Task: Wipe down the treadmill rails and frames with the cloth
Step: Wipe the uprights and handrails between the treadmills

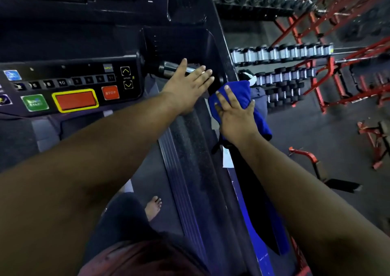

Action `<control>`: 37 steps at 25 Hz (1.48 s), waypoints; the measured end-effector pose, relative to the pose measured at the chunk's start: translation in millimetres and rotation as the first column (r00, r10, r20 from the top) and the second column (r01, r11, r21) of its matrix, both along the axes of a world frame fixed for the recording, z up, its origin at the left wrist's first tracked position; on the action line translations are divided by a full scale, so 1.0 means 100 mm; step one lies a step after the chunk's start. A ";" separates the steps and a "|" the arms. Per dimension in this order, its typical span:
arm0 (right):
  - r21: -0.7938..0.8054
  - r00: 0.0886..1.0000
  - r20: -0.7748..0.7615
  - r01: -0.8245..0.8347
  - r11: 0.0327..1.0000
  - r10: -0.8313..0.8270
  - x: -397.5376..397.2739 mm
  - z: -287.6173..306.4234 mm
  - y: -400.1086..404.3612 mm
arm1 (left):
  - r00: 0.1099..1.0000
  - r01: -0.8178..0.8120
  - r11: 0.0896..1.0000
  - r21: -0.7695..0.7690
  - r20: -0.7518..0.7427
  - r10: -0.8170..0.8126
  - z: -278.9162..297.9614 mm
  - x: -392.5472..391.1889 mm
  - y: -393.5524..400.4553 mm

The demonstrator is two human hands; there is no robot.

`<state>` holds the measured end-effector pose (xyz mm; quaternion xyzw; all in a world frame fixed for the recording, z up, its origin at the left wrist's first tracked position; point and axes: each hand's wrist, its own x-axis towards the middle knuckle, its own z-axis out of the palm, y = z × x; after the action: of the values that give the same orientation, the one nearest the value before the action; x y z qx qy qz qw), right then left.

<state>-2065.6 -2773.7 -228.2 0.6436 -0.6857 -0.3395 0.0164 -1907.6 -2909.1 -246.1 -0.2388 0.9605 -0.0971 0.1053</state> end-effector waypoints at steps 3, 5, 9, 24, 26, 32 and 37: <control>-0.046 0.996 0.041 0.076 0.996 -0.074 0.01 -0.01 0.41 | 1.000 0.012 0.999 0.033 -0.018 -0.011 0.00 0.02 0.03; -0.075 0.987 0.106 0.126 0.989 -0.118 0.04 0.05 0.76 | 0.999 0.030 0.999 0.043 -0.028 -0.029 0.01 0.06 0.00; -0.188 0.943 0.279 0.242 0.952 -0.184 -0.04 0.08 0.33 | 0.999 0.029 0.998 0.050 -0.023 -0.028 -0.01 0.03 0.00; -0.131 0.987 0.061 0.153 0.980 -0.146 0.06 -0.05 0.27 | 0.971 0.210 0.977 0.040 -0.126 -0.204 -0.19 -0.28 0.24; -0.107 0.983 0.052 0.178 0.978 -0.173 0.11 -0.05 0.77 | 0.969 0.200 0.977 0.077 -0.161 -0.185 -0.21 -0.25 0.31; -0.083 0.976 0.143 0.180 0.980 -0.167 0.03 0.02 1.10 | 0.969 0.140 0.973 0.182 -0.229 -0.097 -0.09 -0.28 0.69; -0.157 0.917 0.280 0.334 0.929 -0.283 0.11 0.07 1.95 | 0.981 -0.015 0.953 0.302 -0.182 0.073 -0.12 -0.21 1.35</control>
<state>-2054.8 -2578.2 -221.7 0.5597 -0.8062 -0.1820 -0.0600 -1928.9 -2773.8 -257.7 -0.2496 0.9642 0.0750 0.0498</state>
